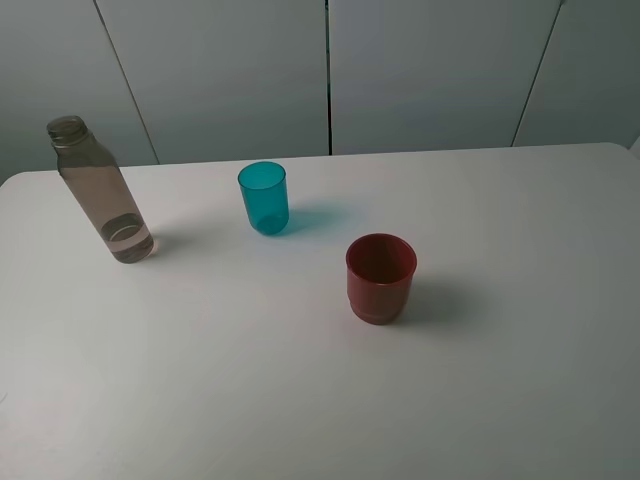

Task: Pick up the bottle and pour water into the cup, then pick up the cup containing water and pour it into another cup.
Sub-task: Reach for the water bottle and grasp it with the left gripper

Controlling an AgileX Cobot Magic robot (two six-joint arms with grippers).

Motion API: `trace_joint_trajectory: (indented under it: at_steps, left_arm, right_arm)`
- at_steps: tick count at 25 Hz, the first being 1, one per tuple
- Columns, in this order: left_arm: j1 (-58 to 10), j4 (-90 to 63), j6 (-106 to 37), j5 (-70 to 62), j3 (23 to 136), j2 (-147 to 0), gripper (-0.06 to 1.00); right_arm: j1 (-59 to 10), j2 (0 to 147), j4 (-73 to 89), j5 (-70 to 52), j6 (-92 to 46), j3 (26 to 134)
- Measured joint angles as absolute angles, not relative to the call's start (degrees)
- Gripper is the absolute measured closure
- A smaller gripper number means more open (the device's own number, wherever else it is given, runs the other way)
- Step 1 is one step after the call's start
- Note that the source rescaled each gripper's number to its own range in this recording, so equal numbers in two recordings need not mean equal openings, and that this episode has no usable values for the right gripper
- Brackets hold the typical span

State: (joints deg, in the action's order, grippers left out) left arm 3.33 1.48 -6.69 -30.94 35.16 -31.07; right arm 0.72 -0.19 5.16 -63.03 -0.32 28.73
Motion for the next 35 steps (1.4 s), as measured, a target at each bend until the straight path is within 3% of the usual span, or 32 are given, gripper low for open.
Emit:
trace_joint_trajectory:
  at_steps: [7,16,35]
  left_arm:
    - [3.3,1.5,-8.4,-20.8,34.8,-41.7,-0.05]
    - [3.3,1.4,-9.2,1.7,23.4,-46.7,-0.05]
    - [3.3,6.7,-9.5,22.4,21.8,-68.1,-0.05]
  right_arm:
    - [0.7,-0.2,5.2,-63.0,0.0,28.7]
    - [0.7,-0.2,5.2,-63.0,-0.3,28.7]
    - [0.7,-0.2,5.2,-63.0,-0.3,28.7]
